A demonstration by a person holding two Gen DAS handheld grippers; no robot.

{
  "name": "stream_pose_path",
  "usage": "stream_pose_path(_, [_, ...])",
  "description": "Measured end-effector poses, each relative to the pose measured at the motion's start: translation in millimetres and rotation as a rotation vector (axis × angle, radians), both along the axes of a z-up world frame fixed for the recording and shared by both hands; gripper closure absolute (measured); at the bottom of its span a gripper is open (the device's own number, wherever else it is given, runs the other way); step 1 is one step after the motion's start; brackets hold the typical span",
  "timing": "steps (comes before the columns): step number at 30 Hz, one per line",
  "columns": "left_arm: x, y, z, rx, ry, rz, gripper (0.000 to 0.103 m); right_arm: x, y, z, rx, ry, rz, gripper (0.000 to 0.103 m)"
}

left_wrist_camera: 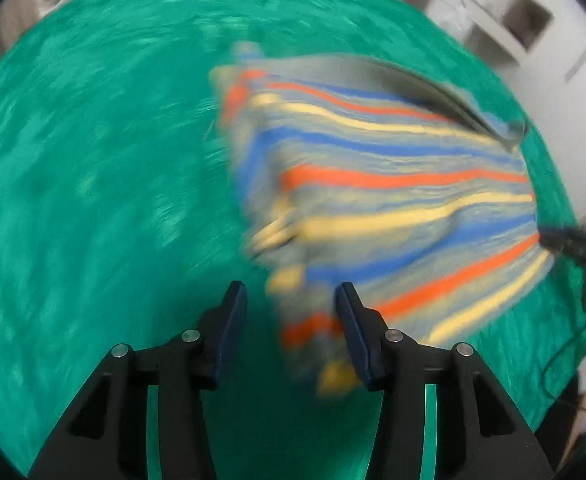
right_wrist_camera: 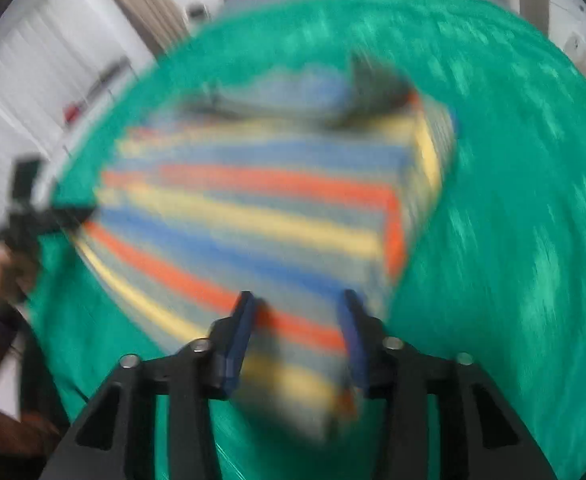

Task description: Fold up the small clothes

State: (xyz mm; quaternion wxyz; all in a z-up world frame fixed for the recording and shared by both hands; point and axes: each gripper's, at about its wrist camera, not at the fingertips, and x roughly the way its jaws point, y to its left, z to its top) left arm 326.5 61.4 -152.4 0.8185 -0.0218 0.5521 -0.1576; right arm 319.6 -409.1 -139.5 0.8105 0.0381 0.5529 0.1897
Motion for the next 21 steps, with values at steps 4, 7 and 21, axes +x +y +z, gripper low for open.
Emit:
stream_pose_path(4, [12, 15, 41, -0.120, -0.105, 0.028, 0.036, -8, -17, 28, 0.011, -0.016, -0.035, 0.067])
stream_pose_path(7, [47, -11, 47, -0.208, -0.101, -0.037, 0.022, 36, -15, 41, 0.162, -0.018, -0.087, 0.064])
stream_pose_path(21, [29, -40, 10, -0.052, -0.172, -0.046, 0.015, 102, 9, 56, 0.226, -0.179, -0.202, 0.057])
